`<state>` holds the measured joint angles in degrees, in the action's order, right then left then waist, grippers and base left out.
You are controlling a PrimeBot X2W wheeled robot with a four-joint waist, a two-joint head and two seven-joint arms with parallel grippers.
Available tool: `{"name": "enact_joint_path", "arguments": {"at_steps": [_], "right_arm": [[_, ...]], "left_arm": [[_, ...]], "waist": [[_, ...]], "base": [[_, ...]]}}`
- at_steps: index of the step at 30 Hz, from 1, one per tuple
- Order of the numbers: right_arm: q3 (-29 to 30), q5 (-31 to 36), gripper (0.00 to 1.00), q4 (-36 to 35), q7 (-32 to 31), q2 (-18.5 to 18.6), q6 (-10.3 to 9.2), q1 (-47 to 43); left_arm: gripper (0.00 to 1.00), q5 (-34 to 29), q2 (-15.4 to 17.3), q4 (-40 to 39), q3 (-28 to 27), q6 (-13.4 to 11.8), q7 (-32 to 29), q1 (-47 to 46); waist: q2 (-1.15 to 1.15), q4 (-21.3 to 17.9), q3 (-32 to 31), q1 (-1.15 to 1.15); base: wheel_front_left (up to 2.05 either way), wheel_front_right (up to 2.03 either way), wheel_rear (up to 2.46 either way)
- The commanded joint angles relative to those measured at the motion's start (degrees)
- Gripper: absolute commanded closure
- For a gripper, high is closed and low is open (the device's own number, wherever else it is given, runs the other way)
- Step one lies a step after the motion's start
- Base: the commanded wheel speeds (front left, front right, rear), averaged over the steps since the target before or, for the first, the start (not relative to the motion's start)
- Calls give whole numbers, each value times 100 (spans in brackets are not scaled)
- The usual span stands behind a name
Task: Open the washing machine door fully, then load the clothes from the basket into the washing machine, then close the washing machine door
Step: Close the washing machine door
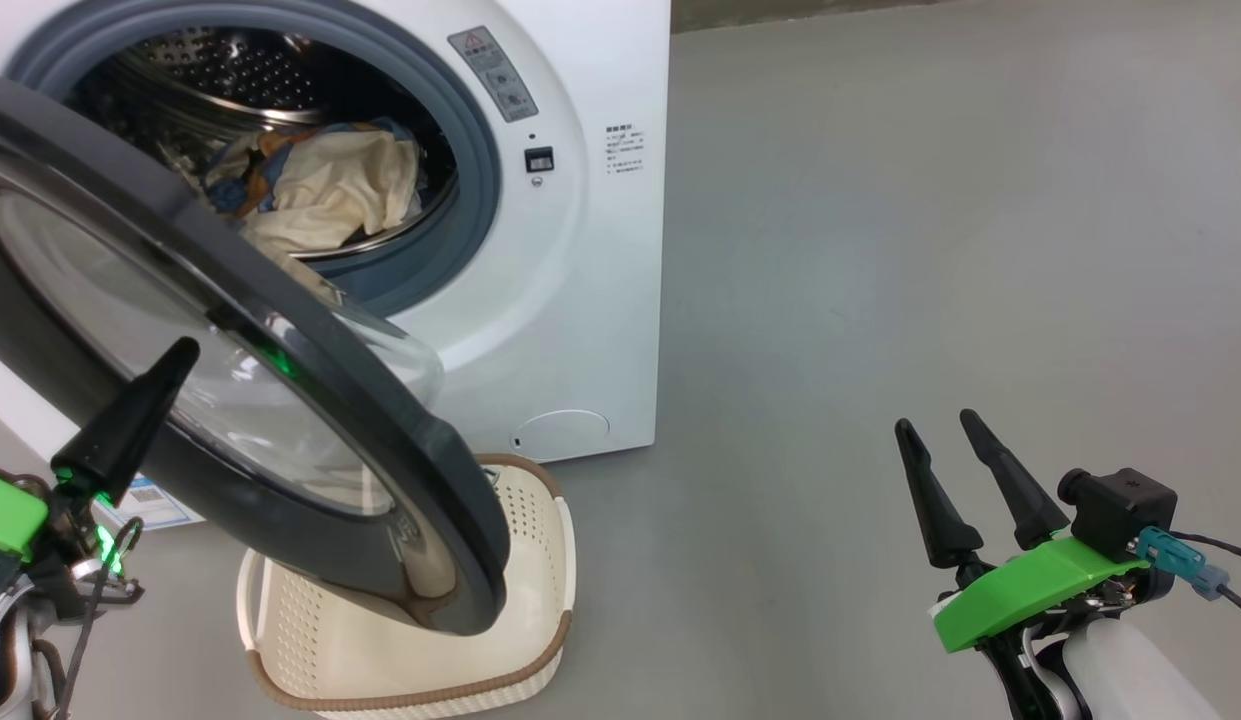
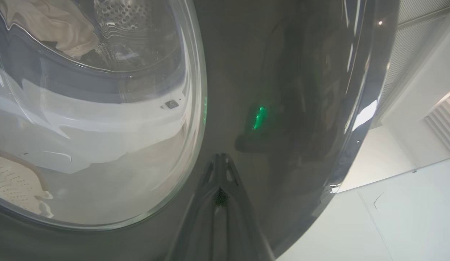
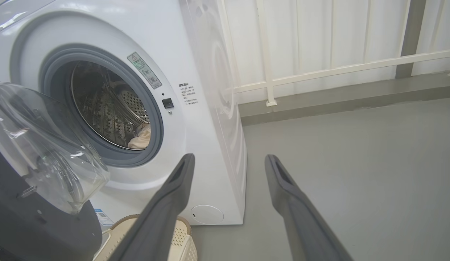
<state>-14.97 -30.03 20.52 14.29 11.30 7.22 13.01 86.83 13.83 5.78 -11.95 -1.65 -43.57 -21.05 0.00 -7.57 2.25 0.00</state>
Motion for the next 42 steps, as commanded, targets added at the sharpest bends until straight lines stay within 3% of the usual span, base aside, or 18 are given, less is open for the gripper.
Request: {"name": "enact_joint_path", "arguments": {"at_steps": [1,4,6,7,12,20,23,29,42], "right_arm": [[-115,31,0,-106,71,49,26,42],[-116,18,0,-101,71,60,26,24],[-110,13,0,-103,71,67,26,12],[-105,12,0,-105,71,70,26,5],[-88,10,0,-131,71,94,26,-20],[-45,37,0,-177,71,108,26,14],[-31,50,0,-192,71,104,26,16],[-17,61,0,-196,71,91,26,28],[-2,74,0,-193,71,129,26,85]], "left_arm": [[100,-88,246,-138,-220,69,56,-136],[100,-204,281,-214,-251,119,153,-52],[41,-327,313,-298,-277,167,256,28],[0,-414,332,-348,-289,217,330,75],[0,-850,347,-571,-305,519,726,318],[0,-2099,283,-547,-189,838,2002,691],[0,-2816,329,-577,46,884,2628,855],[0,-3675,163,-482,399,906,3763,1155],[0,-4930,282,245,1036,892,5170,1394]], "waist": [[0,37,-35,0],[0,72,-61,0],[0,91,-71,0],[0,100,-76,0],[0,134,-60,0],[0,152,4,0],[0,162,37,0],[0,153,80,0],[0,147,123,0]], "base": [[0,0,0],[0,0,0],[0,0,0],[0,0,0],[0,0,0],[0,0,0],[0,0,0],[0,0,0],[0,0,0]]}}
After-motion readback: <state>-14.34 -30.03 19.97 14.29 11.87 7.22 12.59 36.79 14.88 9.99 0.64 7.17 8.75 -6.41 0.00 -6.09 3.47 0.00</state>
